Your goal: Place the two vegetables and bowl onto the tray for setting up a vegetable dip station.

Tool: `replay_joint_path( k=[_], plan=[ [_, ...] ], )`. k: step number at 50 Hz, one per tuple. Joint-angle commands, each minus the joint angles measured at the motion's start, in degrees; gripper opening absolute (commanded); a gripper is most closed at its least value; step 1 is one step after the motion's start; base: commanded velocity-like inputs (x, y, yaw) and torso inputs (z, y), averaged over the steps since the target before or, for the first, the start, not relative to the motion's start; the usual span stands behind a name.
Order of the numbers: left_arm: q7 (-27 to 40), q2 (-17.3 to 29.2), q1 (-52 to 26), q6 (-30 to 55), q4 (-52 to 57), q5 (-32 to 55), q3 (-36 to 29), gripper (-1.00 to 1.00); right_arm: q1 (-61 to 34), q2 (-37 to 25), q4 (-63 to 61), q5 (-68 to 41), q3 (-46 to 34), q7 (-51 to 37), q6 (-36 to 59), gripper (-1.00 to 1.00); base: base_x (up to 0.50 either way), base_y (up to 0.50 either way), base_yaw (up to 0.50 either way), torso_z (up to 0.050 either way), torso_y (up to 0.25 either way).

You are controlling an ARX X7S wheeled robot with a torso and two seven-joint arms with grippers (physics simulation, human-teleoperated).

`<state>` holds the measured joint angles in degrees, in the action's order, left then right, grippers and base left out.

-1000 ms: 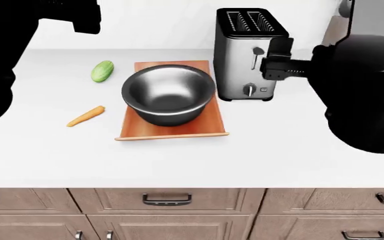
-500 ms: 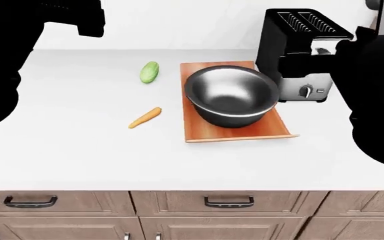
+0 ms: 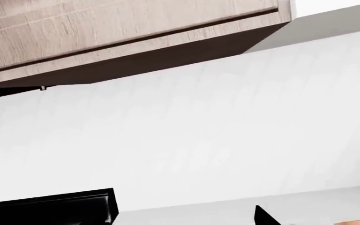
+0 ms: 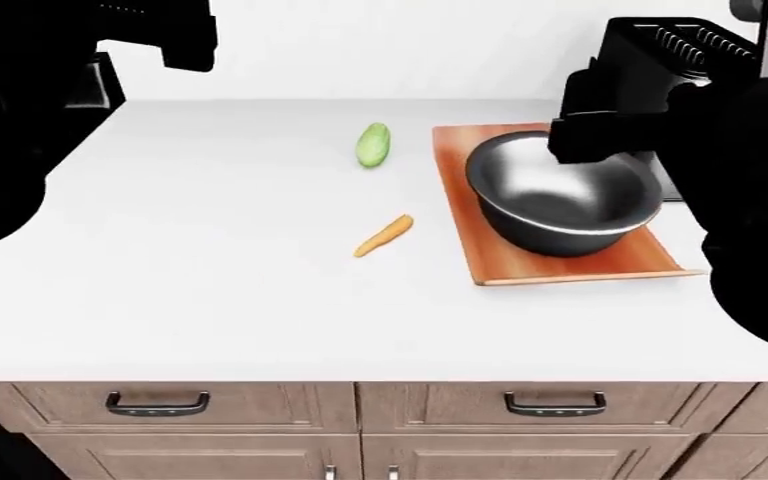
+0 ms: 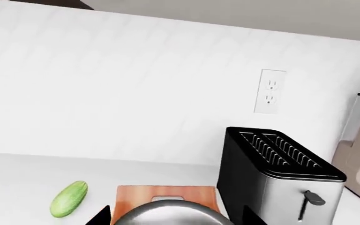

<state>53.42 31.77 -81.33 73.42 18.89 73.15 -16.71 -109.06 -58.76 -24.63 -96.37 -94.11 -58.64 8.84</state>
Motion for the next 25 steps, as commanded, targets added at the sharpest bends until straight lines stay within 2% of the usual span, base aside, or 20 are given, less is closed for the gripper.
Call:
replay_joint_path(
  k=[1,10,14,19,25],
  plan=[
    [-0.5,-0.6,-2.0,0.3,-1.4,0.2,-0.9,1.0,-0.8,-2.3,-2.2,-1.7,1.9,2.1,-1.2,1.0,0.5,0.0,0.0,0.0,0.0],
    [-0.7,-2.2,-4.5,1.8,-3.3,1.9,-2.0,1.0,-2.8,-3.0,-3.4,-3.4,2.8,-0.2,0.6,1.0,0.5,0.0,0.0,0.0,0.0],
    [-0.3,-1.8,-2.3,1.3,-1.3,1.5,-2.7,1.0,-3.2,-3.5,-4.0,-3.9,3.3,-0.3,0.6,1.0,0.5,0.0,0.0,0.0,0.0],
    [2.4,-2.2,-3.6,3.9,-2.7,3.3,-3.2,1.0,-5.4,-4.1,-5.2,-5.9,3.7,-2.8,3.3,1.0,0.49,0.0,0.0,0.0,0.002],
    [5.4,-3.2,-2.9,3.9,-3.6,8.1,-0.5,1.0,-7.7,-5.0,-7.0,-7.7,4.3,-5.6,5.8,1.0,0.0,0.0,0.0,0.0,0.002]
  ],
)
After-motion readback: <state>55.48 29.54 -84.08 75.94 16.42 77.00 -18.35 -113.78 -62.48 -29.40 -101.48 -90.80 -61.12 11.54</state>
